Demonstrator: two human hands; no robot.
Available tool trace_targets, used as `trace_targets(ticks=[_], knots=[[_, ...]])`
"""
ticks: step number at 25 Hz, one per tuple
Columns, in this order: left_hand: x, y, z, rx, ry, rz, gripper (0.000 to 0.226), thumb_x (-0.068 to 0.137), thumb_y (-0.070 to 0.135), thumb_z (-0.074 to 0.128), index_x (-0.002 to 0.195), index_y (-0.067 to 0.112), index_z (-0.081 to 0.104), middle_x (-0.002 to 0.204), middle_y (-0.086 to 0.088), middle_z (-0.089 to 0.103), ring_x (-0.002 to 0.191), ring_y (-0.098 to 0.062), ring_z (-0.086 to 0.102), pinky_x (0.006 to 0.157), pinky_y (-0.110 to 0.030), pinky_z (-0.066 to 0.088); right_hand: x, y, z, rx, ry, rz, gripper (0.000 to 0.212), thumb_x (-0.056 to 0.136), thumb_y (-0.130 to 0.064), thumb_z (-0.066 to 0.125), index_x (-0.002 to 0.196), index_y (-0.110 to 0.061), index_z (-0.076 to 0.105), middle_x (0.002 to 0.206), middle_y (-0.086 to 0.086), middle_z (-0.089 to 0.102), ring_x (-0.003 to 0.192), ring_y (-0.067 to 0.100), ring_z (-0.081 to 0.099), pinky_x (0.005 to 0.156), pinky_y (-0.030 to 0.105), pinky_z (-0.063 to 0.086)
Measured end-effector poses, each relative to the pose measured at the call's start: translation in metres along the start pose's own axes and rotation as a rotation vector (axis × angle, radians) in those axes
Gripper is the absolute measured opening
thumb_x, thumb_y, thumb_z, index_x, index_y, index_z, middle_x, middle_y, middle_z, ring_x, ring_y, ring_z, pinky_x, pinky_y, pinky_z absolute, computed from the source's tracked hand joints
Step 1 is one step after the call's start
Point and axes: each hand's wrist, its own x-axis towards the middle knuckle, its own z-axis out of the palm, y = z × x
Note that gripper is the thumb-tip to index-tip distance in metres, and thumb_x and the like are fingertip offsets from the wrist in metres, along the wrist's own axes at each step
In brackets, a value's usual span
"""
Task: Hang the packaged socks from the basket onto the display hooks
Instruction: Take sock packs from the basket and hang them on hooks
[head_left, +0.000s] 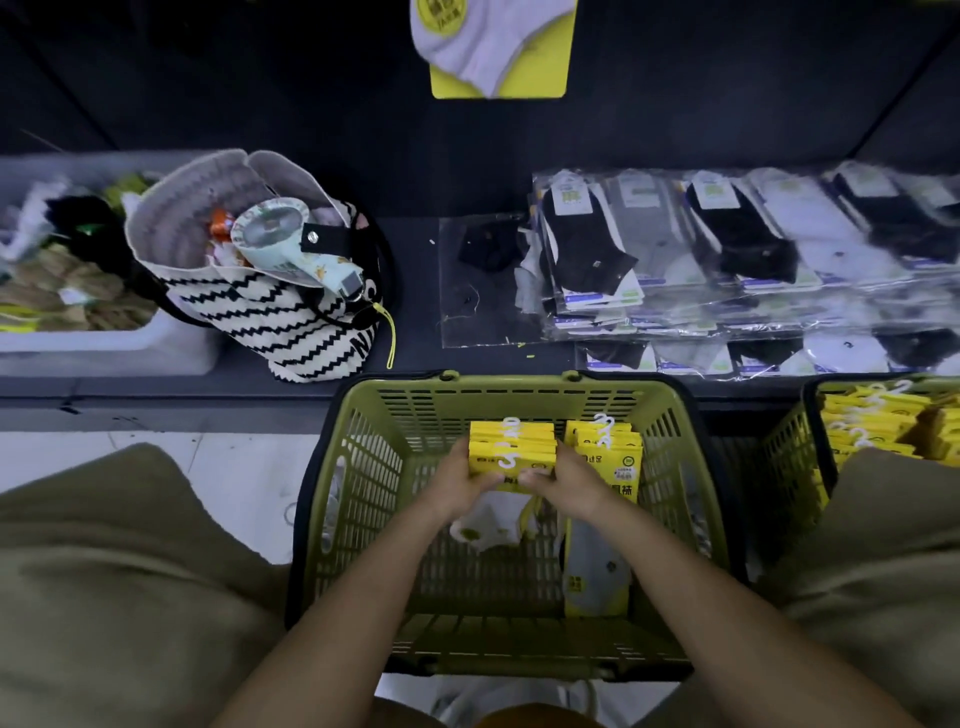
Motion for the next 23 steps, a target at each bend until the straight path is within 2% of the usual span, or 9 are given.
trace_targets(ticks=[3, 6, 8, 11, 14, 16, 18, 20, 23], knots=[[-0.006, 0.039, -0.022, -0.025, -0.019, 0.072, 0.048, 0.086, 0.005, 0.064, 0.129, 0.002, 0.043, 0.124, -0.015, 0.059, 0.110, -0.023, 0.057, 0.091, -0.029, 0.046, -0.004, -0.030, -0.036, 0.065, 0.112, -0.135, 0.048, 0.081, -0.028, 0.071, 0.123, -0.012, 0.055, 0.121, 0.007, 0.061, 0.113, 0.022, 0.055, 0.092, 0.032, 0.044], [-0.019, 0.090, -0.042, -0.157, 0.008, 0.192, 0.037, 0.084, 0.007, 0.067, 0.117, 0.010, 0.052, 0.111, -0.007, 0.065, 0.095, -0.015, 0.063, 0.076, -0.019, 0.053, -0.017, -0.067, -0.071, 0.333, 0.361, -0.118, 0.042, 0.068, -0.033, 0.081, 0.097, -0.017, 0.054, 0.094, -0.003, 0.064, 0.087, 0.013, 0.059, 0.074, 0.029, 0.047], [-0.029, 0.125, -0.046, -0.271, 0.050, 0.258, 0.033, 0.081, 0.009, 0.070, 0.110, 0.015, 0.055, 0.104, -0.003, 0.068, 0.086, -0.011, 0.066, 0.070, -0.018, 0.053, -0.021, -0.088, -0.094, 0.407, 0.410, -0.171, 0.031, 0.070, -0.029, 0.080, 0.082, -0.019, 0.054, 0.083, -0.002, 0.064, 0.079, 0.016, 0.060, 0.071, 0.032, 0.047], [-0.039, 0.169, -0.050, -0.435, 0.076, 0.338, 0.037, 0.074, 0.012, 0.075, 0.108, 0.015, 0.058, 0.100, -0.004, 0.072, 0.084, -0.016, 0.070, 0.067, -0.025, 0.056, -0.033, -0.120, -0.132, 0.507, 0.391, -0.293, 0.019, 0.076, -0.020, 0.075, 0.084, -0.017, 0.058, 0.087, 0.004, 0.068, 0.083, 0.021, 0.065, 0.075, 0.036, 0.052], [-0.051, 0.205, -0.061, -0.506, 0.045, 0.413, 0.050, 0.060, 0.030, 0.079, 0.104, 0.020, 0.058, 0.098, -0.002, 0.074, 0.085, -0.018, 0.071, 0.064, -0.027, 0.056, -0.051, -0.146, -0.165, 0.530, 0.408, -0.419, 0.014, 0.080, -0.012, 0.071, 0.084, -0.021, 0.062, 0.084, -0.006, 0.069, 0.075, 0.005, 0.067, 0.065, 0.018, 0.053], [-0.058, 0.224, -0.069, -0.511, 0.009, 0.489, 0.050, 0.059, 0.036, 0.078, 0.104, 0.021, 0.061, 0.098, -0.001, 0.074, 0.087, -0.019, 0.071, 0.065, -0.026, 0.056, -0.062, -0.163, -0.183, 0.527, 0.390, -0.476, 0.014, 0.080, -0.010, 0.070, 0.085, -0.020, 0.064, 0.083, -0.005, 0.069, 0.070, 0.000, 0.066, 0.060, 0.012, 0.050], [-0.064, 0.241, -0.077, -0.515, 0.028, 0.540, 0.047, 0.060, 0.039, 0.079, 0.101, 0.022, 0.064, 0.099, -0.002, 0.074, 0.088, -0.021, 0.071, 0.065, -0.026, 0.056, -0.071, -0.184, -0.200, 0.444, 0.412, -0.529, 0.017, 0.079, -0.013, 0.072, 0.090, -0.020, 0.061, 0.085, -0.005, 0.068, 0.074, 0.004, 0.065, 0.062, 0.012, 0.049], [-0.068, 0.260, -0.086, -0.483, 0.076, 0.585, 0.048, 0.060, 0.043, 0.079, 0.101, 0.023, 0.064, 0.099, -0.002, 0.074, 0.089, -0.023, 0.071, 0.065, -0.026, 0.056, -0.079, -0.208, -0.220, 0.368, 0.537, -0.610, 0.024, 0.078, -0.016, 0.073, 0.093, -0.026, 0.056, 0.086, -0.009, 0.064, 0.076, 0.003, 0.059, 0.064, 0.010, 0.045], [-0.072, 0.280, -0.099, -0.428, 0.117, 0.648, 0.038, 0.060, 0.043, 0.077, 0.093, 0.027, 0.067, 0.096, 0.000, 0.075, 0.086, -0.020, 0.072, 0.063, -0.025, 0.056, -0.090, -0.247, -0.248, 0.249, 0.572, -0.776, 0.016, 0.081, -0.015, 0.069, 0.080, -0.028, 0.060, 0.078, -0.009, 0.062, 0.068, 0.003, 0.054, 0.061, 0.012, 0.043]])
